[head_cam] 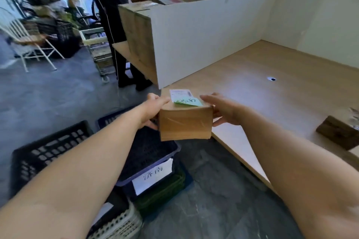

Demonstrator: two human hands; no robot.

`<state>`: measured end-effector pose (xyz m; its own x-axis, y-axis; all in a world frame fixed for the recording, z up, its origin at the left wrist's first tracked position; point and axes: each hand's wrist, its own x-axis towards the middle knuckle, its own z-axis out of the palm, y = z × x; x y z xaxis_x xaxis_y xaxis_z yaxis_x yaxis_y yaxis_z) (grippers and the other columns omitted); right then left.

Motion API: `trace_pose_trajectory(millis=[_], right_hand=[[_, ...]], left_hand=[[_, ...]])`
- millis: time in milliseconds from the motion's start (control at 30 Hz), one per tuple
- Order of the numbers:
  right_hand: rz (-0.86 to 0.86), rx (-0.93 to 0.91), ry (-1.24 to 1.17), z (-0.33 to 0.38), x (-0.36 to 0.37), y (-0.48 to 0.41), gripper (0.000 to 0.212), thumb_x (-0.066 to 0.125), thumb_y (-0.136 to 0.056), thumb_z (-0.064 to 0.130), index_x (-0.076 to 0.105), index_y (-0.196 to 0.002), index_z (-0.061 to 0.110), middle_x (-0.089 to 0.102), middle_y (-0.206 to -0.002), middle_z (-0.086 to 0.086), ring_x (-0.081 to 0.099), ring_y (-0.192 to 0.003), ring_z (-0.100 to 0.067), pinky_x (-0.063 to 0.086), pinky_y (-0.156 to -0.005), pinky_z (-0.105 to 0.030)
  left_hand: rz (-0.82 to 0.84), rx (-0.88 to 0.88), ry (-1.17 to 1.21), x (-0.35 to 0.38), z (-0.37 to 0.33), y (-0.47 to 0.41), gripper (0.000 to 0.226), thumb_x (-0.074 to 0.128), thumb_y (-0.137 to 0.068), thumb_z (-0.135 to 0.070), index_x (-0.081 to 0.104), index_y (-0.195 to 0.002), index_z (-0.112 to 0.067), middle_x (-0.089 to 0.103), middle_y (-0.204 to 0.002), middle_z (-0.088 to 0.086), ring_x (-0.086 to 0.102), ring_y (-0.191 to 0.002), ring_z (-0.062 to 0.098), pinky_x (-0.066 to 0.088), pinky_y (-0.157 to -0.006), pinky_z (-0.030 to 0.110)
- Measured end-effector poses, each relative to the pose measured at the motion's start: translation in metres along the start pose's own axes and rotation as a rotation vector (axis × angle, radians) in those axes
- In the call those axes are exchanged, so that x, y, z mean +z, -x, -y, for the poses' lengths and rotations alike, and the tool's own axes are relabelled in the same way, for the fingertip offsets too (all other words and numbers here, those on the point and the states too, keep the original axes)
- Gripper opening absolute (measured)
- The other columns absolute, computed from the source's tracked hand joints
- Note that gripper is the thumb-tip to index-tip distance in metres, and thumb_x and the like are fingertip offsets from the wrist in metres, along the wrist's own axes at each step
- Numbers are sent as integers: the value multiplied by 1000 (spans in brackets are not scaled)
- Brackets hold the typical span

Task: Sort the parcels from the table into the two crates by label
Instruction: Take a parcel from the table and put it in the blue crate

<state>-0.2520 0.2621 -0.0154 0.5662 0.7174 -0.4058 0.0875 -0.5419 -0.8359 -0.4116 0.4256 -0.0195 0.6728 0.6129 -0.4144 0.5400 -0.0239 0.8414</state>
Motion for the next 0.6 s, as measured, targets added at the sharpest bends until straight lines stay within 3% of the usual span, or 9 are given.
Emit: trace_pose_trajectory(millis=[133,267,367,433,600], right_hand=[[-14,-26,88,22,56,-43,35,63,-91,18,43,-121,21,56,-116,-6,61,-97,-23,57,-85,-42],[14,-117,165,39,108,-75,70,67,-81,6,36,-137,33,53,-120,-9,60,-93,-24,57,-81,-42],[25,-179,230,52,141,-96,88,67,-81,3,23,-148,39,50,-124,-7,58,-105,-27,54,-90,-48],[32,-198,272,60,159,-106,93,67,-81,3,17,-151,40,51,-126,-7,58,-106,-25,53,-91,-47],[72,-221,390,74,196,-126,94,65,-87,6,8,-154,38,46,-123,4,56,-104,-18,53,-90,-37]], left_hand=[[-91,15,-32,-52,38,-17,39,58,-93,-22,34,-123,-15,47,-107,1,50,-92,14,55,-72,38],[-127,34,-51,-98,71,-26,65,66,-86,-16,22,-132,-23,51,-129,4,54,-111,23,51,-95,47],[-124,73,-42,-125,90,-32,94,65,-86,-12,0,-149,-36,46,-145,3,55,-112,19,50,-92,37],[-112,88,-47,-142,103,-36,101,63,-89,-9,-11,-151,-39,40,-151,1,52,-110,15,44,-84,27],[-108,108,-60,-172,136,-50,107,65,-88,-7,-15,-150,-43,33,-155,-3,41,-112,4,40,-94,27]])
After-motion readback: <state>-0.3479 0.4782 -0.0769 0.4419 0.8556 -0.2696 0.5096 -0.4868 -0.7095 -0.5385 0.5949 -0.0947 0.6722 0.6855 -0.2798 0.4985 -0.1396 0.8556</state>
